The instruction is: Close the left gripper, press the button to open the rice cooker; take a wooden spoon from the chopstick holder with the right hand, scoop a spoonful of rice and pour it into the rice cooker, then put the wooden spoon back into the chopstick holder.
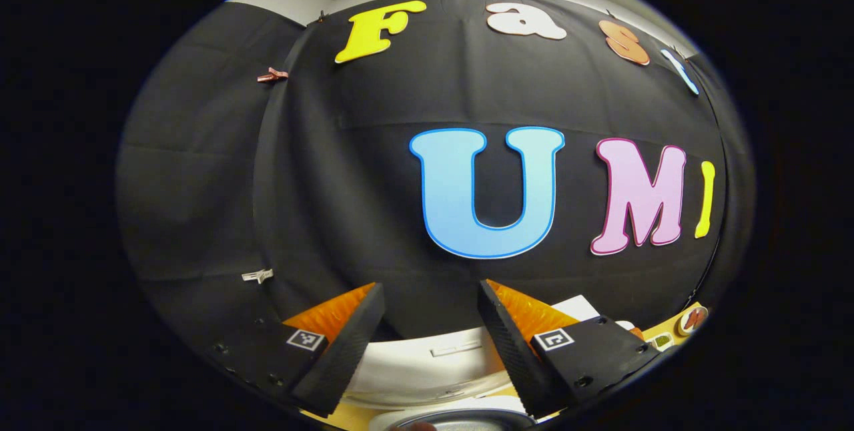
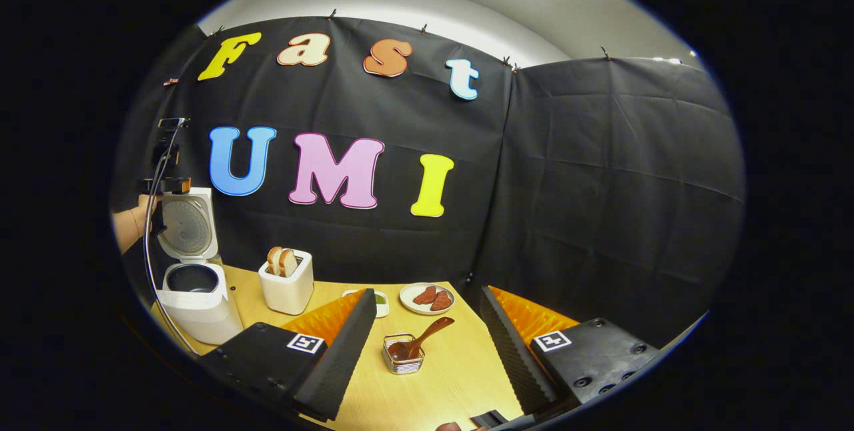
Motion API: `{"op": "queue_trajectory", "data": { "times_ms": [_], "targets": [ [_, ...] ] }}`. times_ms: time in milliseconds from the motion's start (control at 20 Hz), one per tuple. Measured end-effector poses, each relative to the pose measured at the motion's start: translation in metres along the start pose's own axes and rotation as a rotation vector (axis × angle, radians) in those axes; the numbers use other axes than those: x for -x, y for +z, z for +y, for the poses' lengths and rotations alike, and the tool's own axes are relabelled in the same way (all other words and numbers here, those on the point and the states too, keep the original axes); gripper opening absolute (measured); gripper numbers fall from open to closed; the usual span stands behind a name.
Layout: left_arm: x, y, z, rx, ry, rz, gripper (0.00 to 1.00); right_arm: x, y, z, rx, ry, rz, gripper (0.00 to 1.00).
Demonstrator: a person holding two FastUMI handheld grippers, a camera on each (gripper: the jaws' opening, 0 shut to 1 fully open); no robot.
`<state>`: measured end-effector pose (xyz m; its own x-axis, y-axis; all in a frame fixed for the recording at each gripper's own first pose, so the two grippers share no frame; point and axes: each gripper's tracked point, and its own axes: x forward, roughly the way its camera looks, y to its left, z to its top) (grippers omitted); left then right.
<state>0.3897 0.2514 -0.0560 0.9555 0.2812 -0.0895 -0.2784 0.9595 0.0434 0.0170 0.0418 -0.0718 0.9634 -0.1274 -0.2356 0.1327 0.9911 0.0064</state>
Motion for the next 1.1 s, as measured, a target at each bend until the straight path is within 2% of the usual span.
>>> {"op": "queue_trajectory", "data": {
  "times_ms": [250, 500, 750, 950, 1100],
  "targets": [
    [0.044, -0.015, -0.013, 0.01, -0.009, 0.023, 0.99, -0.005, 0.009, 0.005, 0.011, 0.047, -0.014, 0.98],
    [0.099, -0.048, -0.03, 0.034, -0.021, 0.074, 0.99, -0.003, 0.014, -0.013, -0.008, 0.046, -0.026, 0.98],
    [0.143, -0.095, -0.046, 0.06, -0.024, 0.16, 0.98, 0.0, 0.001, -0.022, -0.055, 0.055, 0.019, 0.98],
    [0.162, -0.141, -0.062, 0.087, -0.034, 0.272, 0.98, -0.002, 0.002, -0.021, -0.101, 0.067, 0.017, 0.98],
    [0.17, -0.163, -0.067, 0.058, -0.005, 0.32, 0.99, 0.001, -0.001, -0.02, -0.091, 0.077, 0.023, 0.98]
  ]
}}
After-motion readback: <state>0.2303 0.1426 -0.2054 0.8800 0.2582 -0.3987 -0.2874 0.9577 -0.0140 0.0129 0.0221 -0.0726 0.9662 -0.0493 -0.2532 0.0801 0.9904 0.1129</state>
